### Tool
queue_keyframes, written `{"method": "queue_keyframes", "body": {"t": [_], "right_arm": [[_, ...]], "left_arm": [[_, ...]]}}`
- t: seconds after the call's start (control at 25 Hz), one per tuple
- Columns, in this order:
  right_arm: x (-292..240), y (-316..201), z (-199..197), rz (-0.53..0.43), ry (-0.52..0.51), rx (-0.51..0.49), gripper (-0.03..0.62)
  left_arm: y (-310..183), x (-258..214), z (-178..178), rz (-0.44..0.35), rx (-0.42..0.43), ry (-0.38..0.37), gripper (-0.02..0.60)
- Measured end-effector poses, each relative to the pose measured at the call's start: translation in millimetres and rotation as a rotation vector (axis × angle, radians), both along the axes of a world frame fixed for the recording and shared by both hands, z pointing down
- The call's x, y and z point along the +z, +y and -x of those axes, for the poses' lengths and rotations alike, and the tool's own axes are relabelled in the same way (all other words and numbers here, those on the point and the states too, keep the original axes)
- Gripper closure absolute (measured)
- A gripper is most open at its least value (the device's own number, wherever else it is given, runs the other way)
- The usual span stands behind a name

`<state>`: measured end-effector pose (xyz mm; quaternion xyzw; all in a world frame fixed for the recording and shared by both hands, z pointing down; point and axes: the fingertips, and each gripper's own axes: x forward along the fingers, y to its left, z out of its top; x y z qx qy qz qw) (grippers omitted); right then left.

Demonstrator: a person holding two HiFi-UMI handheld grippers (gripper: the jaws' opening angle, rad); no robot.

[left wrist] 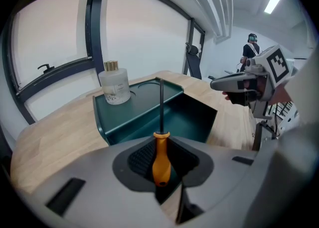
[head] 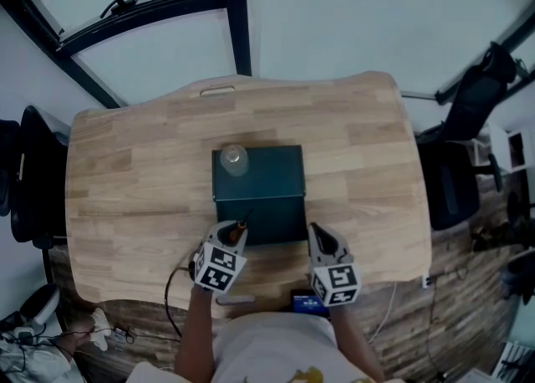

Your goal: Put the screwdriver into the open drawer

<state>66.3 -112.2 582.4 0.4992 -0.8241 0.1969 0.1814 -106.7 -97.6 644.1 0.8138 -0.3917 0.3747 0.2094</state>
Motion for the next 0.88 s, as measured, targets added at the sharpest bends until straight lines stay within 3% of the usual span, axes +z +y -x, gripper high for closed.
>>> {"method": "queue_keyframes", "body": {"t": [0.88], "right_arm": [[5.5, -4.7, -1.2, 0.019, 0.001, 0.012, 0.595]], "left_arm": [[2.2, 18.3, -5.8, 0.099, 0.079, -0.085, 0.509]]}}
